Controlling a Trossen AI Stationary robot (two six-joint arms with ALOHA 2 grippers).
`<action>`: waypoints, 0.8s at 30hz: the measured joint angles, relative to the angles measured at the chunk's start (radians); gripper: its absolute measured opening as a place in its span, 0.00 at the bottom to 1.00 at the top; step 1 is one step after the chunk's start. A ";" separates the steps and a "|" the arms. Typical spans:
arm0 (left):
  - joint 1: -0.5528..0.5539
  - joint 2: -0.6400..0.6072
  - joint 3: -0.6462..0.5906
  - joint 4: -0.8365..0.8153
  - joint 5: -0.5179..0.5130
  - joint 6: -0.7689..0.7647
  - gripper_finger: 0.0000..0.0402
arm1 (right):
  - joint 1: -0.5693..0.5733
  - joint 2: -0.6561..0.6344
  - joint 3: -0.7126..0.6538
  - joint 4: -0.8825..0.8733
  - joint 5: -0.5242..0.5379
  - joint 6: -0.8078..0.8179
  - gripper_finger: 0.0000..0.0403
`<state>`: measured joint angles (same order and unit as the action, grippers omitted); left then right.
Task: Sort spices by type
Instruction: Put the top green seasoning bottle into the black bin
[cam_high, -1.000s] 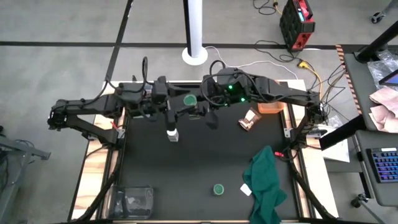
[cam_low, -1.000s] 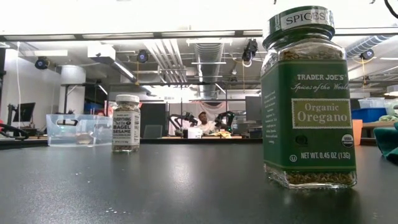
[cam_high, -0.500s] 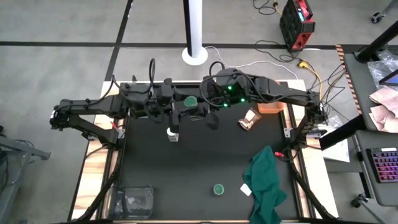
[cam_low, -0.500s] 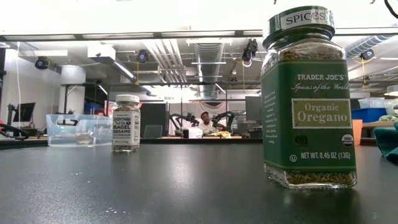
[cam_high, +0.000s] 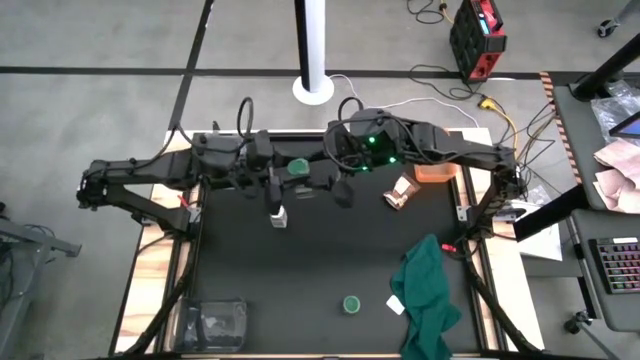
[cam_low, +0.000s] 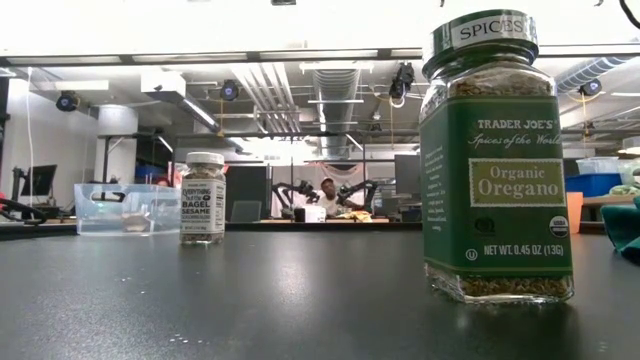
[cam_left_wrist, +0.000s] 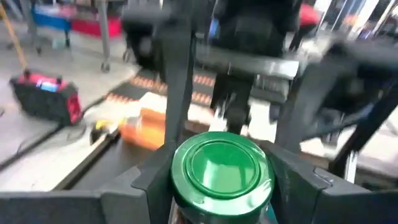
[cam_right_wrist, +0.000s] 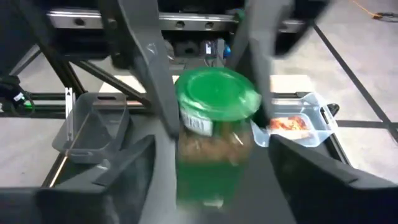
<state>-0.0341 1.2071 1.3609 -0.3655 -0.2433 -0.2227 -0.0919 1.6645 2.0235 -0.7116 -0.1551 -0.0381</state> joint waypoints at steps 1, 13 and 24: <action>-0.006 -0.014 0.000 -0.044 -0.005 -0.004 0.46 | -0.002 -0.002 0.001 -0.010 0.001 -0.002 0.79; -0.375 -0.090 0.000 -0.435 0.163 -0.076 0.46 | -0.082 -0.007 -0.026 -0.099 -0.002 -0.060 0.83; -0.862 0.029 0.000 -0.527 -0.193 -0.694 0.46 | -0.097 -0.006 -0.103 -0.050 -0.018 -0.100 0.77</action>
<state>-0.8958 1.2363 1.3606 -0.8924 -0.4365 -0.9171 -0.1886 1.6588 1.9210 -0.7621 -0.1729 -0.1383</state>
